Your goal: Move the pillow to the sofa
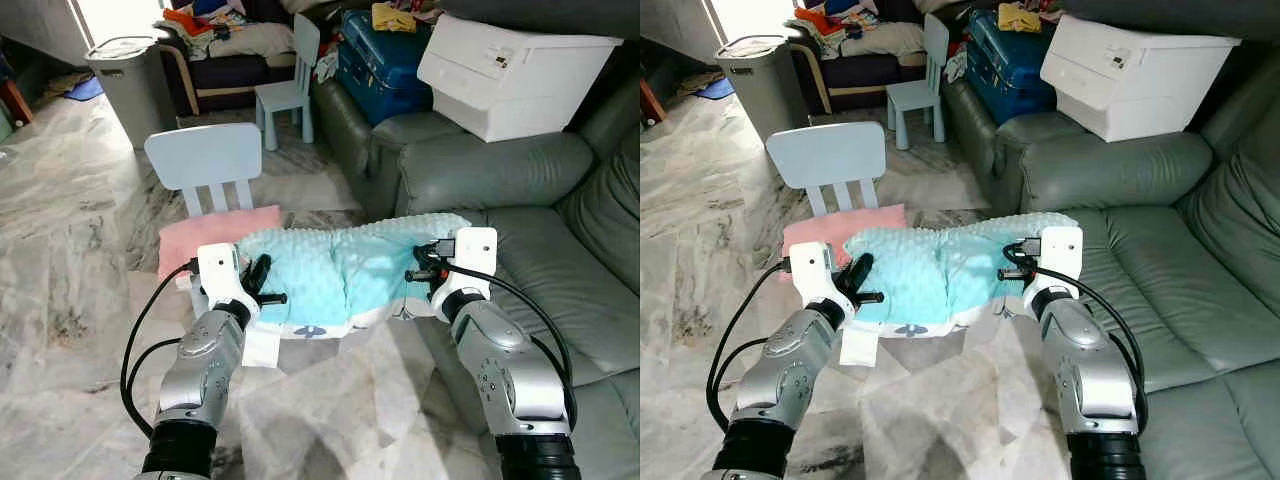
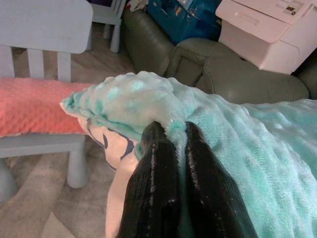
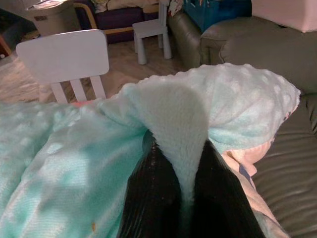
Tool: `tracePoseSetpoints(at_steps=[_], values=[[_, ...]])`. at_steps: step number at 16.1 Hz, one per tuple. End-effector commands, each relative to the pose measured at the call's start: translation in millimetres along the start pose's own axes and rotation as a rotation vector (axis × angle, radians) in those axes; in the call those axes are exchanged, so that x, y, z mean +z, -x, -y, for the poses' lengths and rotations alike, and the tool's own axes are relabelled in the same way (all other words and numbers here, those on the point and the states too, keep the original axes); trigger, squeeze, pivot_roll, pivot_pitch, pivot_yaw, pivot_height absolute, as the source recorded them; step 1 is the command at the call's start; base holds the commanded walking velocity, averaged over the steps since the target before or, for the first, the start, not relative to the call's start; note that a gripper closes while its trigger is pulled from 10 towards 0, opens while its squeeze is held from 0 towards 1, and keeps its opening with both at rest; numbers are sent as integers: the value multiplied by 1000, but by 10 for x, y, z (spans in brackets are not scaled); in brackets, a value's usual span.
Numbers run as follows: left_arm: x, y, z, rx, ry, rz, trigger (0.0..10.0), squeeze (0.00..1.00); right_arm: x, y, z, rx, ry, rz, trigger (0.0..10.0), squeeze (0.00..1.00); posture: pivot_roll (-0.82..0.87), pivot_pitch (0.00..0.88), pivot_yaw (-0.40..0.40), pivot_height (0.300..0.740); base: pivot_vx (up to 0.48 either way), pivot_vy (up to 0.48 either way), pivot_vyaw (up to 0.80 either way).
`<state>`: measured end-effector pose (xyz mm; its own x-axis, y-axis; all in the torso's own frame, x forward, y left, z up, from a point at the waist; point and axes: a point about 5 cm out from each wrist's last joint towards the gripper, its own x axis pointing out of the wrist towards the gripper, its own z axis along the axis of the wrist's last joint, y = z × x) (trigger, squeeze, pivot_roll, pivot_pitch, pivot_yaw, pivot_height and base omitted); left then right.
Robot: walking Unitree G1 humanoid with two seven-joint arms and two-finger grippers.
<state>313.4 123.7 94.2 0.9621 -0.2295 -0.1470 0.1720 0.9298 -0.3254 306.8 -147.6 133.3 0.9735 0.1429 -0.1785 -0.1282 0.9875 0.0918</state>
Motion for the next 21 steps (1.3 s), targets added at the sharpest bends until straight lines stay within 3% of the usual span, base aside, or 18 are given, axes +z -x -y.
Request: tracePoseSetpoints(at_steps=[1, 17, 21], values=[[52, 1, 43, -24, -5, 19, 10000, 0, 81, 9, -34, 23, 6, 31, 10000, 0, -77, 0, 41, 740, 259, 0, -775], [40, 17, 42, -48, -21, 11, 10000, 0, 89, 7, -55, 30, 6, 43, 10000, 0, -75, 0, 45, 740, 342, 306, -27], [16, -26, 68, -43, -56, -22, 10000, 0, 81, 5, -52, 25, -3, 38, 10000, 0, -72, 0, 46, 740, 0, 0, 0]])
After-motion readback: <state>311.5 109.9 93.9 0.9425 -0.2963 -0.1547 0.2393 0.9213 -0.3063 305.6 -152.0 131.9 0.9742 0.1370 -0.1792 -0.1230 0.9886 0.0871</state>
